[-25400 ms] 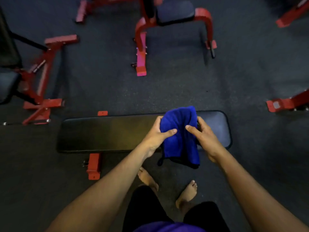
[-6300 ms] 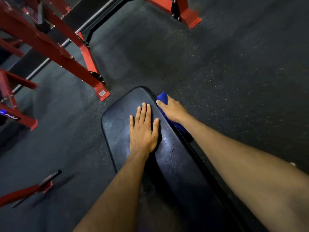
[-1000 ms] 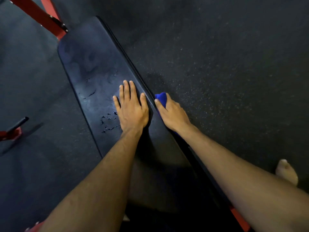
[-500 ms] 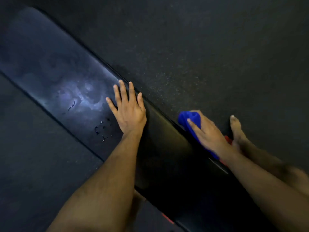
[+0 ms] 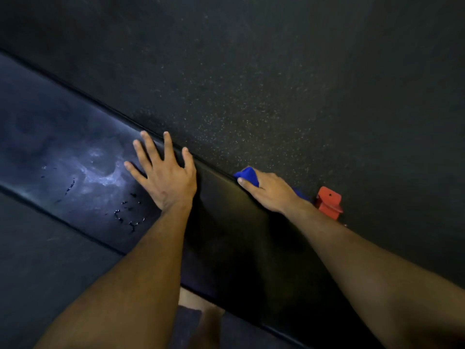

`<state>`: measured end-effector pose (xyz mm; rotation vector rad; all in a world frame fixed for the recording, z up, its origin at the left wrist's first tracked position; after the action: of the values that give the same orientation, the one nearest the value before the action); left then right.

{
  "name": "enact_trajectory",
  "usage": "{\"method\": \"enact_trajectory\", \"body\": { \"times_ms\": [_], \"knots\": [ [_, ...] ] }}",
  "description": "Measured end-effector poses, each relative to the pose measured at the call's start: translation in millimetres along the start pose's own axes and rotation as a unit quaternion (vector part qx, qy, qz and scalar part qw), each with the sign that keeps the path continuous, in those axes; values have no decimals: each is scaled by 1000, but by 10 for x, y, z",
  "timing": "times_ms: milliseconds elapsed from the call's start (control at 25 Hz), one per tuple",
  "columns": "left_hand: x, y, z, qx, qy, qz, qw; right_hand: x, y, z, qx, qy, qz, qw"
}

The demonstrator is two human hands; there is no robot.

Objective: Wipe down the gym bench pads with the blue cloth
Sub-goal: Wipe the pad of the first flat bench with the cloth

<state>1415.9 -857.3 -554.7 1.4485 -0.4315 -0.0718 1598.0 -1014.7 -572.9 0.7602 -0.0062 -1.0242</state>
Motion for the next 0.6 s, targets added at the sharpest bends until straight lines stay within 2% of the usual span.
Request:
{"method": "enact_trajectory", "body": {
  "times_ms": [80, 200, 320, 440, 600],
  "knots": [
    [0, 25, 5, 6, 10, -5, 1000, 294, 30, 85, -18, 1, -20, 1000],
    [75, 29, 43, 21, 16, -25, 999, 1211, 81, 432, -41, -12, -27, 999],
    [108, 5, 46, 24, 19, -33, 999, 1826, 91, 670, -13, -46, -15, 999],
    [122, 3, 65, 27, 24, -41, 999, 1488, 113, 553, 38, -43, 37, 998],
    [89, -35, 42, 21, 19, -35, 999, 317, 114, 239, 130, 28, 50, 990]
  ]
}}
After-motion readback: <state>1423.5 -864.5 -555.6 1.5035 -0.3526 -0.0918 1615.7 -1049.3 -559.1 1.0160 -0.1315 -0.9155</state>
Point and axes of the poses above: each hand's wrist, its own z-axis away from the middle knuckle, its own y-axis out of the back of the hand, x = y × z, the point moved 8 cm from there along -z, towards the middle knuckle, and after that the axes turned 10 degrees about -y, right-handed, at the moved point
